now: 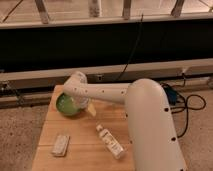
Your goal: Drag the ceramic bowl in a circle
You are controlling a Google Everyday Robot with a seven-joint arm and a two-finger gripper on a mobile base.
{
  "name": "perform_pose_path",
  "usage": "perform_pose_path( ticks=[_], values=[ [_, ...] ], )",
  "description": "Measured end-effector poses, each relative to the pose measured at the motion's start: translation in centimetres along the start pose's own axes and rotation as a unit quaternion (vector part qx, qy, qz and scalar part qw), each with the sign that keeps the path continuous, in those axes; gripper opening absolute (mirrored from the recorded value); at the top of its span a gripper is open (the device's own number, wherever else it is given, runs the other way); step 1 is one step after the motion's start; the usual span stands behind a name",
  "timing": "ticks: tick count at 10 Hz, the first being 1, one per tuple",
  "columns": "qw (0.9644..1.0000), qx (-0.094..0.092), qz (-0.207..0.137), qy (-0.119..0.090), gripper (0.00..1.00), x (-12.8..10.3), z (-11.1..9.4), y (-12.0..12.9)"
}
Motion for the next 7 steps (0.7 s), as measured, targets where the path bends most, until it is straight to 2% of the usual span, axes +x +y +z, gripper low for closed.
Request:
perform_pose_path(
  ticks=[7],
  values=[
    [0.9999,-0.005,-0.006,-0.007,0.8,-0.58,0.39,-0.3]
  ],
)
